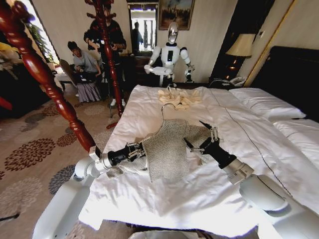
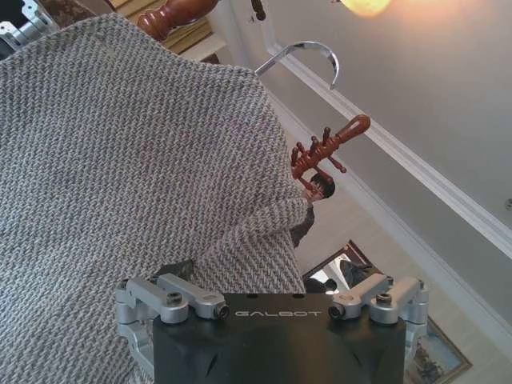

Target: Pick up the clothes from the bed and hang them on the clothes hanger.

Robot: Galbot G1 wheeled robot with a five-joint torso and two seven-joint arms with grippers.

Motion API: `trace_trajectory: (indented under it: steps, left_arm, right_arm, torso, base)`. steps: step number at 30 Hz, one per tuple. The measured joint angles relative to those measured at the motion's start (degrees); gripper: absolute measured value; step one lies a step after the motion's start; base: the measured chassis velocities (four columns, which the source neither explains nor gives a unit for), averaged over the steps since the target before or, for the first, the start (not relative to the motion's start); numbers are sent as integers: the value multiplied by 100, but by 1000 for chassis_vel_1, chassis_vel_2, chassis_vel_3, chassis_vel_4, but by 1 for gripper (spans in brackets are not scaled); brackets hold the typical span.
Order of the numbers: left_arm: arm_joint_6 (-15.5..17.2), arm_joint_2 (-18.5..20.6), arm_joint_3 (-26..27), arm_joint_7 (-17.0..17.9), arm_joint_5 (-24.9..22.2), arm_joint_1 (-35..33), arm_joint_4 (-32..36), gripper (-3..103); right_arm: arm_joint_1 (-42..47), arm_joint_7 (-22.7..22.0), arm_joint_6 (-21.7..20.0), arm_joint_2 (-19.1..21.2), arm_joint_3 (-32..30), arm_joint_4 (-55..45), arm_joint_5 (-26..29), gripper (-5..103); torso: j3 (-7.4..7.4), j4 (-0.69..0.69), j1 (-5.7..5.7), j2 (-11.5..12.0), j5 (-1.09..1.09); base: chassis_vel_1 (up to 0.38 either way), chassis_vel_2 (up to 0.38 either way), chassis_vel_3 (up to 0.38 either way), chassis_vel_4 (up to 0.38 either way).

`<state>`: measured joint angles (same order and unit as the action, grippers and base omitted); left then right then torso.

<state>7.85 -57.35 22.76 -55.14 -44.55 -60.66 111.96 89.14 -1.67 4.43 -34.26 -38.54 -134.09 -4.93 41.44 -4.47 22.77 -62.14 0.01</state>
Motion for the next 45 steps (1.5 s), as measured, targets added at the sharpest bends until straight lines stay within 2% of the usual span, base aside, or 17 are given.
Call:
trace_trajectory:
  steps: [6, 7, 10, 11, 14, 15, 16, 17, 18, 19, 22, 23, 25, 26, 29, 30, 45]
  left_arm:
    - [0, 19, -115, 10, 94, -22, 83, 18]
    - [1, 23, -138, 11, 105, -29, 103, 18]
    - [1, 27, -150, 12, 111, -31, 115, 18]
    - [1, 30, -153, 12, 111, -31, 117, 18]
    - [1, 49, -153, 13, 111, -30, 127, 18]
    - [1, 63, -148, 14, 108, -31, 142, 18]
    - [1, 67, -145, 14, 107, -31, 147, 18]
    - [1, 82, -132, 15, 102, -35, 159, 18]
    - [1, 88, -124, 14, 100, -41, 162, 18]
    - [0, 93, -118, 14, 100, -46, 162, 18]
    - [-1, 95, -103, 14, 101, -56, 162, 18]
    - [-1, 96, -100, 14, 105, -58, 162, 18]
    - [-1, 96, -96, 13, 113, -59, 161, 18]
    - [-1, 96, -90, 12, 125, -59, 159, 18]
    - [-3, 96, -76, 10, 130, -61, 156, 18]
    - [-4, 96, -71, 10, 134, -63, 156, 18]
    - [-8, 105, 32, 120, 164, -76, 269, 18]
  right_arm:
    - [-28, -30, -4, 10, -15, 44, 41, 100]
    - [-28, -30, -5, 9, -28, 54, 39, 103]
    - [-35, -15, -5, -3, -36, 61, 39, 100]
    - [-38, 0, -5, -11, -37, 63, 39, 90]
    - [-43, 71, 0, -32, -37, 74, 41, 90]
    - [-43, 118, 16, -38, -37, 83, 41, 79]
    - [-44, 140, 29, -41, -38, 86, 43, 79]
    - [-48, 206, 71, -50, -40, 93, 53, 69]
    - [-55, 252, 99, -54, -41, 97, 62, 69]
    - [-65, 301, 132, -59, -43, 101, 69, 57]
    - [-80, 423, 217, -84, -58, 112, 78, 57]
    - [-83, 462, 245, -95, -64, 116, 79, 46]
    - [-85, 505, 274, -108, -67, 119, 80, 46]
    - [-88, 562, 312, -126, -71, 122, 80, 35]
    - [-92, 611, 329, -143, -76, 126, 75, 35]
    - [-93, 627, 336, -150, -77, 127, 73, 27]
    - [-114, 689, 444, -208, -174, 120, 30, 27]
  torso:
    - [0, 0, 0, 0, 0]
    - [0, 0, 0, 0, 0]
    - [0, 0, 0, 0, 0]
    - [0, 0, 0, 0, 0]
    - [0, 0, 0, 0, 0]
    - [0, 0, 0, 0, 0]
    - [0, 0, 0, 0, 0]
    - [0, 0, 0, 0, 0]
    - [0, 0, 0, 0, 0]
    - [0, 0, 0, 0, 0]
    - [0, 0, 0, 0, 0]
    - [0, 0, 0, 0, 0]
    - [0, 0, 0, 0, 0]
    - [0, 0, 0, 0, 0]
    - [0, 0, 0, 0, -1]
    - [1, 0, 0, 0, 0]
    - [1, 0, 0, 0, 0]
  base:
    - [0, 0, 0, 0]
    - [0, 0, 0, 0]
    - [0, 0, 0, 0]
    - [0, 0, 0, 0]
    - [0, 0, 0, 0]
    - [0, 0, 0, 0]
    - [0, 0, 0, 0]
    - [0, 0, 0, 0]
    - [0, 0, 0, 0]
    - [0, 0, 0, 0]
    - [0, 0, 0, 0]
    - [0, 0, 0, 0]
    - [0, 0, 0, 0]
    - [0, 0, 0, 0]
    - [0, 0, 0, 0]
    - [0, 0, 0, 0]
    - [0, 0, 0, 0]
